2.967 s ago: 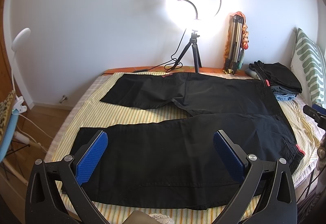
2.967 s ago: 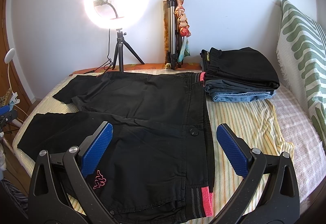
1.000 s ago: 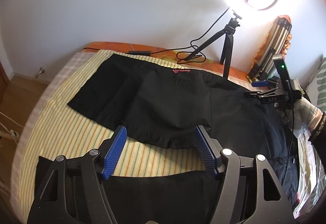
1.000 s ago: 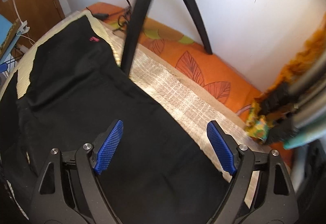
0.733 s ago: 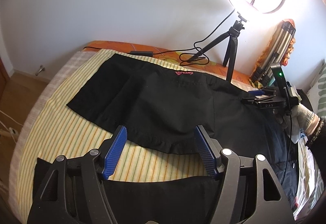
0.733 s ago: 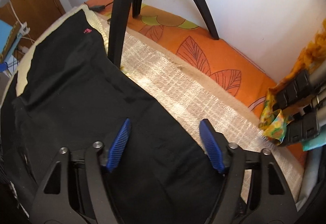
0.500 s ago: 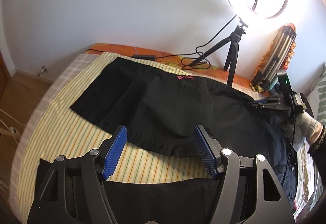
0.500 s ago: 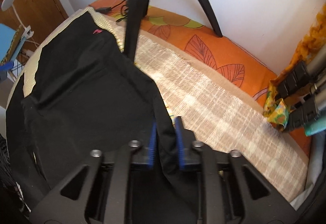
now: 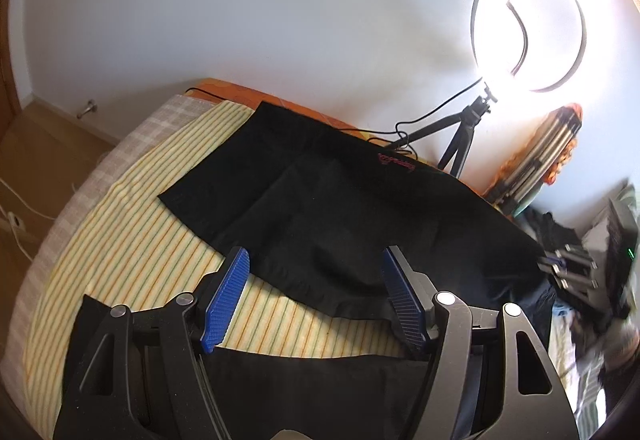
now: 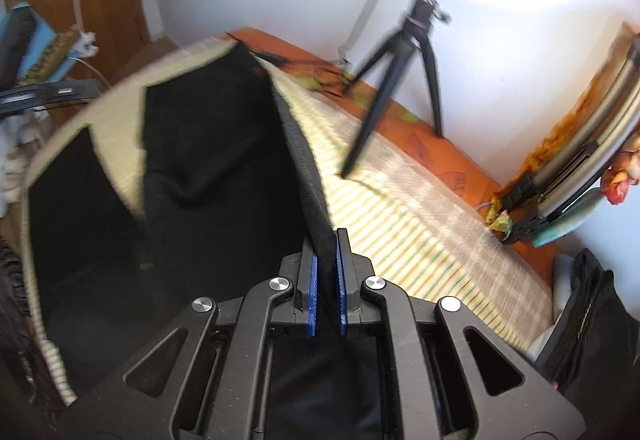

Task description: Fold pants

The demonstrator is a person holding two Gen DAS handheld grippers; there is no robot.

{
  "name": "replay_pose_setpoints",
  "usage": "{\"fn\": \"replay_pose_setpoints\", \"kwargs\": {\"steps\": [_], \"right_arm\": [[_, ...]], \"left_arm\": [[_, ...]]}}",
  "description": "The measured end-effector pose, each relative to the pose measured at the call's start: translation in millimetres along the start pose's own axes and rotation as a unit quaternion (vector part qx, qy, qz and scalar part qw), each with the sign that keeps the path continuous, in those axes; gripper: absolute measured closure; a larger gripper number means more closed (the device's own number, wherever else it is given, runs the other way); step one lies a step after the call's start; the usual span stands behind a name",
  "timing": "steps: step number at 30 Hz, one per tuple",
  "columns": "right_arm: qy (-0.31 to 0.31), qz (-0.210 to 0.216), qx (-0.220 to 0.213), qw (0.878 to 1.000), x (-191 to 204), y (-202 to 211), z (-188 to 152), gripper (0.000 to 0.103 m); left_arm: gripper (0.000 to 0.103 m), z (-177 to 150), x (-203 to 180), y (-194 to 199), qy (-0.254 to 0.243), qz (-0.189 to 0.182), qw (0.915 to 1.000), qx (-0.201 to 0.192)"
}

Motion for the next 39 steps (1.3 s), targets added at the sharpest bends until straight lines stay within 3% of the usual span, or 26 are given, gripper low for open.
{"fn": "replay_pose_setpoints", "kwargs": {"steps": [5, 9, 13, 17, 20, 23, 28, 31, 37, 39], "right_arm": [[0.024, 0.019, -0.021, 0.999, 60, 37, -17, 0.095], [0.040, 0.033, -0.016, 0.999, 106, 43, -47, 0.095], [0.030, 0.053, -0.010, 0.998, 141, 37, -79, 0.095], [0.020, 0.051, -0.002, 0.998, 161, 23, -109, 0.095], [0.002, 0.043, -0.006, 0.999, 162, 19, -123, 0.095], [-0.006, 0.028, -0.018, 0.999, 158, 21, -126, 0.095], [-0.041, 0.018, -0.045, 0.998, 131, 33, -112, 0.095], [-0.082, 0.022, -0.064, 0.994, 108, 41, -102, 0.095], [-0.111, 0.016, -0.088, 0.990, 87, 52, -91, 0.095], [-0.107, 0.016, -0.086, 0.990, 89, 51, -90, 0.095]], "left_arm": [[0.033, -2, 3, 4, 0.036, -0.033, 0.9988, 0.010], [0.033, -4, 5, 5, 0.066, -0.060, 0.9957, 0.021], [0.030, -3, 2, 5, 0.061, -0.058, 0.9964, 0.014], [0.026, -10, 15, -17, 0.082, -0.043, 0.9952, 0.031], [0.026, -23, 37, -34, 0.109, -0.015, 0.9925, 0.053], [0.026, -34, 50, -29, 0.145, -0.024, 0.9871, 0.062], [0.026, -47, 49, -15, 0.132, -0.015, 0.9893, 0.060], [0.026, -59, 48, -24, 0.152, -0.025, 0.9847, 0.081], [0.026, -66, 46, -48, 0.237, -0.069, 0.9649, 0.089], [0.026, -65, 43, -53, 0.274, -0.092, 0.9537, 0.085]]}}
Point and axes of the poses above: each gripper's, at about its wrist camera, not at the fingertips, and y roughly against the way its jaws point, x to its left, z to its top, the point moved 9 cm from there along -y, roughly the way its jaws point, and after that the axes turned 4 degrees about x, right-handed, at the moved point
